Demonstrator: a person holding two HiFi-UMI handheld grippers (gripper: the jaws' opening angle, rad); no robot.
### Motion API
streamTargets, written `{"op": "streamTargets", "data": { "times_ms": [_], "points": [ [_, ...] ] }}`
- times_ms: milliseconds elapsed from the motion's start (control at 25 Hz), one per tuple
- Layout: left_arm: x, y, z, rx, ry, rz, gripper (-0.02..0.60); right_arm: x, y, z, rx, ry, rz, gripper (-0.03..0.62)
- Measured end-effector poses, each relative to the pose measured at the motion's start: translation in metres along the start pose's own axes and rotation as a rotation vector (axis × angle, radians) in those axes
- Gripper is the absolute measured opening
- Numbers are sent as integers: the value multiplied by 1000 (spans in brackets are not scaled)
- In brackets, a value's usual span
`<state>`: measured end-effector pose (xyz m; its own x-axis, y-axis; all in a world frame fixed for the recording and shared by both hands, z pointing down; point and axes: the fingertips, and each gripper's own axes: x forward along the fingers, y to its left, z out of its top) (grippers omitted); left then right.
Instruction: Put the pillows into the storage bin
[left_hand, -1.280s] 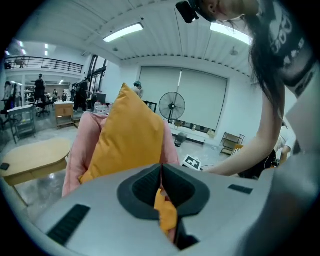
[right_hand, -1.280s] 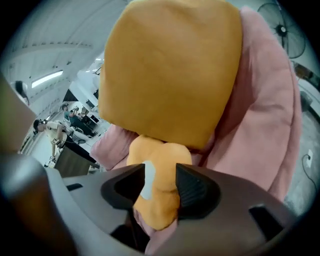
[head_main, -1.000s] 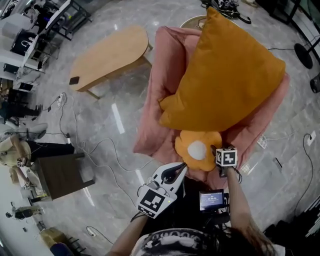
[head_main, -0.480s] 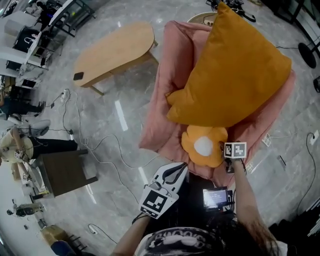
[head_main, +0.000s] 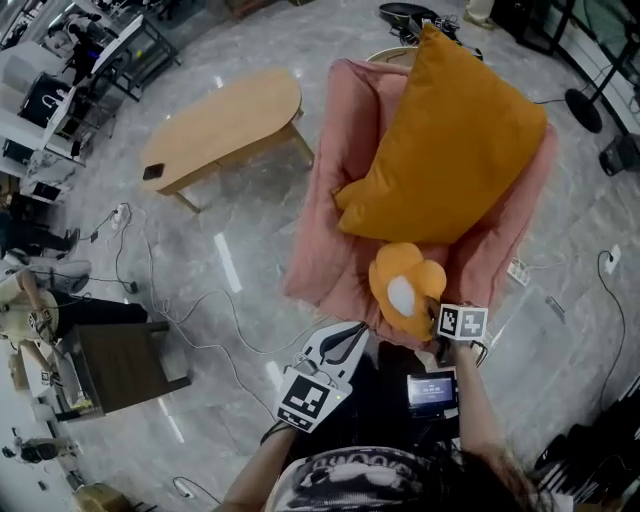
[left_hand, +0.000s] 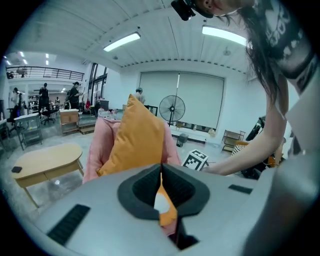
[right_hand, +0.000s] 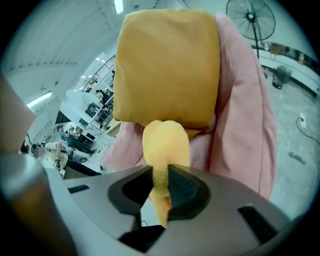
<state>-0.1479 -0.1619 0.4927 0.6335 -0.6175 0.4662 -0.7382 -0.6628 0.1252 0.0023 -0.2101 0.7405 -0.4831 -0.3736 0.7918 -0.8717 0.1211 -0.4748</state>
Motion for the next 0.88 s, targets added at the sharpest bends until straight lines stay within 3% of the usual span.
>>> {"op": "streamTargets", "data": {
  "times_ms": [480, 680, 880],
  "points": [
    [-95, -18, -43, -2, -57, -65, 17, -85, 86, -33, 41, -260, -22, 66],
    [-99, -33, -43, 34, -62, -131, 17, -122, 100, -44, 44, -315, -24, 65],
    [-83, -61, -35, 71, -77, -209, 17, -162, 83, -63, 57, -355, -55, 64]
  ]
}}
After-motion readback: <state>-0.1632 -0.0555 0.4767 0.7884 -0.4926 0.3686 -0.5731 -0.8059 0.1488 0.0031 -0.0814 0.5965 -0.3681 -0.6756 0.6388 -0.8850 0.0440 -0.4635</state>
